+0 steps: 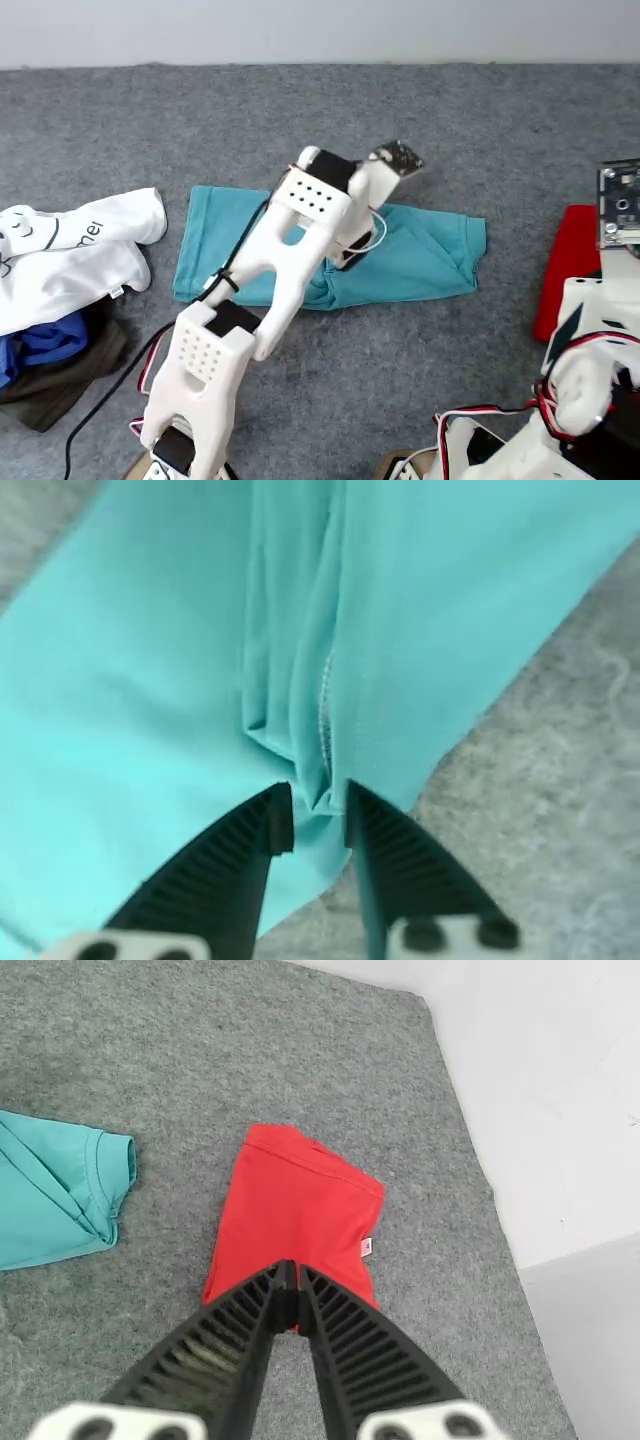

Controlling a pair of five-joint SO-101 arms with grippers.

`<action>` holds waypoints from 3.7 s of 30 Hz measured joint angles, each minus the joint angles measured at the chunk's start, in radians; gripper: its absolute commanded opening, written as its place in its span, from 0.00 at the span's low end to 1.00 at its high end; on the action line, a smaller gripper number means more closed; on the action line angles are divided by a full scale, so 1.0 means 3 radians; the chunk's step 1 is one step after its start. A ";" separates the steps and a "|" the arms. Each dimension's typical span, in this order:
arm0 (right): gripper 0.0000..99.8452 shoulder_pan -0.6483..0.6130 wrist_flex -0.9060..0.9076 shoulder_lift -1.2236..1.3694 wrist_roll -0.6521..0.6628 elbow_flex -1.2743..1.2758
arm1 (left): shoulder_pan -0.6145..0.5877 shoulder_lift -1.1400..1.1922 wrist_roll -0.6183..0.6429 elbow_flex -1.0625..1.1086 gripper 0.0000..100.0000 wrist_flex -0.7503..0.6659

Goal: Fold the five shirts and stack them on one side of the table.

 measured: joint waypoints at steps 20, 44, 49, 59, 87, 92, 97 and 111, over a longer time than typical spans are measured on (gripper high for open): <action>0.01 0.0000 0.0000 0.0000 0.0000 0.0000 | -0.1366 -0.0353 0.0302 0.0286 0.25 0.0020; 0.01 0.0000 0.0000 0.0000 0.0000 0.0000 | -0.2348 0.0501 0.0210 0.0322 0.21 -0.0363; 0.01 0.0000 0.0000 0.0000 0.0000 0.0000 | -0.2322 0.0634 0.0174 0.0307 0.06 -0.0399; 0.01 0.0000 0.0000 0.0000 0.0000 0.0000 | -0.2148 0.0557 0.0179 -0.0128 0.01 -0.0041; 0.01 0.0000 0.0000 0.0000 0.0000 0.0000 | 0.0230 -0.0501 0.0491 -0.0153 0.01 -0.0358; 0.01 0.0000 0.0000 0.0000 0.0000 0.0000 | 0.0414 -0.0501 0.0491 -0.0153 0.01 -0.0557; 0.01 0.0000 0.0000 0.0005 0.0000 0.0174 | 0.0537 -0.0501 0.0491 -0.0133 0.03 -0.0736; 0.01 0.0000 0.0000 -0.0465 0.0015 0.0614 | 0.0537 -0.0450 0.0813 -0.0133 0.21 -0.0829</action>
